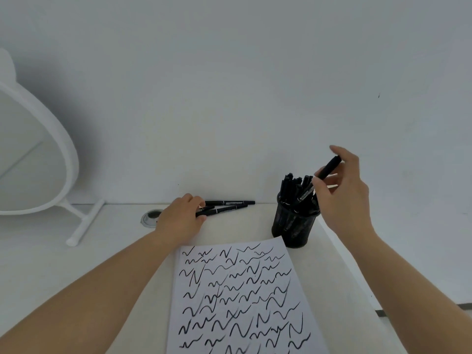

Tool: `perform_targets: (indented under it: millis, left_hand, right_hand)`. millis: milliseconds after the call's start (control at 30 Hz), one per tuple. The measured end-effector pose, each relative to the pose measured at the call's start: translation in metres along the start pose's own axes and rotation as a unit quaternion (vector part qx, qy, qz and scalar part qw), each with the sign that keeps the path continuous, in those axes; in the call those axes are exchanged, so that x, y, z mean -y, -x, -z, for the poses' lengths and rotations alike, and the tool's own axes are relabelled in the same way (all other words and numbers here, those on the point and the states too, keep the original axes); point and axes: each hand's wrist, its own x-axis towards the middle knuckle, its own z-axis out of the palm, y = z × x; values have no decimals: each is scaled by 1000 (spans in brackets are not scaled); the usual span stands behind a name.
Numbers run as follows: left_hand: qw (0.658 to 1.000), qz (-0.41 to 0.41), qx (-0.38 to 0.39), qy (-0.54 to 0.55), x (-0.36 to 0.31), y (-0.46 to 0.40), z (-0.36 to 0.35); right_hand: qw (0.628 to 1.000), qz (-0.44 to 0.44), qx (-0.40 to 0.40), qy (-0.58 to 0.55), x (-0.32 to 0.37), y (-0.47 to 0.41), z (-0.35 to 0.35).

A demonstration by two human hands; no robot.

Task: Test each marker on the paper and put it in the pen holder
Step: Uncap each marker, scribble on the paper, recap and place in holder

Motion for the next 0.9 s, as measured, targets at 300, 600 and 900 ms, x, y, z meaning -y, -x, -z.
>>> perform_targets:
  millis: [300, 600, 900]
  left_hand:
    - [998, -2, 7, -61, -2, -16, -16]
    - [998, 32, 48, -35, -9, -23, -13]
    - [998, 42, 31, -35, -11, -6, -1]
  right_hand:
    - [990, 43, 72, 117, -18, 5, -28]
    - [937, 198, 12, 288, -20, 9, -42]
    - [898, 219, -8, 382, -9, 10, -40]
